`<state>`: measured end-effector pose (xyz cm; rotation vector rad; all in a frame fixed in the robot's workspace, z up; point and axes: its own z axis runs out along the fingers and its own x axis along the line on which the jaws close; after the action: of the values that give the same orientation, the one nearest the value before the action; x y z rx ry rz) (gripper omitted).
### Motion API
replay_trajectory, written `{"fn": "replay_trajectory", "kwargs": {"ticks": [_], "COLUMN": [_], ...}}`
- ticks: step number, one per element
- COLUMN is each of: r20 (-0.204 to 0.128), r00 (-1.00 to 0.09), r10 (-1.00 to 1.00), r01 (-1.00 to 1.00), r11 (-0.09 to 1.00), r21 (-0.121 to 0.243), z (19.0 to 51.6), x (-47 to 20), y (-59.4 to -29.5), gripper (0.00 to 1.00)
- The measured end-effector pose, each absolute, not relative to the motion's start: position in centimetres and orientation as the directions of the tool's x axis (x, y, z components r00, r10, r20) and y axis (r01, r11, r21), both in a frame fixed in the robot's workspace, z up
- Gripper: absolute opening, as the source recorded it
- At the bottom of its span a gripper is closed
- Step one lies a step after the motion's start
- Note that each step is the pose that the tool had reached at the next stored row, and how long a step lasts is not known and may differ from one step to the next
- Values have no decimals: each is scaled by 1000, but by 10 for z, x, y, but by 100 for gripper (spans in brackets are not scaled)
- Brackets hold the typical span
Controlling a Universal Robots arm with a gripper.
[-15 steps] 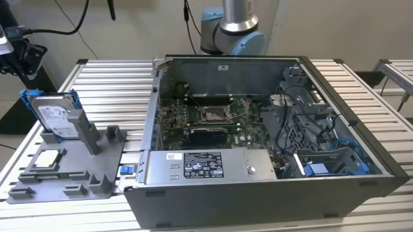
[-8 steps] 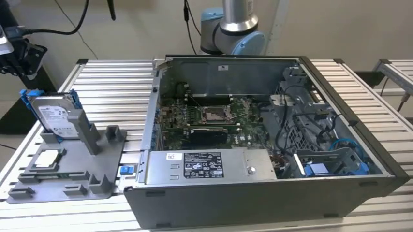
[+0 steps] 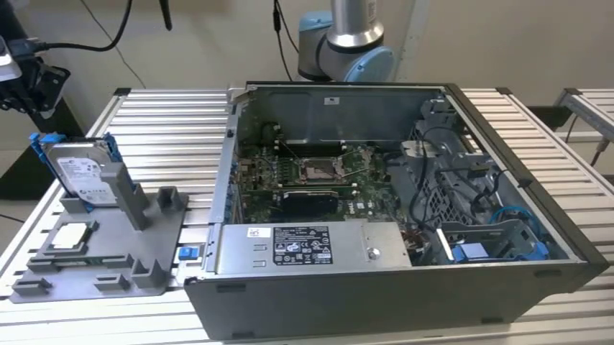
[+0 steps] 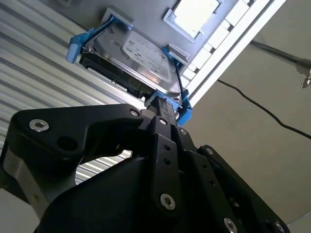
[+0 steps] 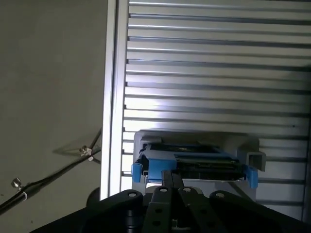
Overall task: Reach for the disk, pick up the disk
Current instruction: 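Reach for the disk, then pick up the disk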
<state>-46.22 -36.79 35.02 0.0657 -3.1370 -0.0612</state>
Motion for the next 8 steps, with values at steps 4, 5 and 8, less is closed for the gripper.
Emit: {"fn": "replay_trajectory", "kwargs": {"ticks": [4, 5, 8], "r20": [2, 2, 2], "r00": [-994, -992, -983], "r10": [-110, -129, -184], "r01": [-110, -129, -183], "r11": [993, 991, 982], "r21": [39, 39, 39], "z": [350, 350, 350], "x": [-462, -462, -462], "y": [-368, -368, -368], "gripper": [0, 0, 0]}}
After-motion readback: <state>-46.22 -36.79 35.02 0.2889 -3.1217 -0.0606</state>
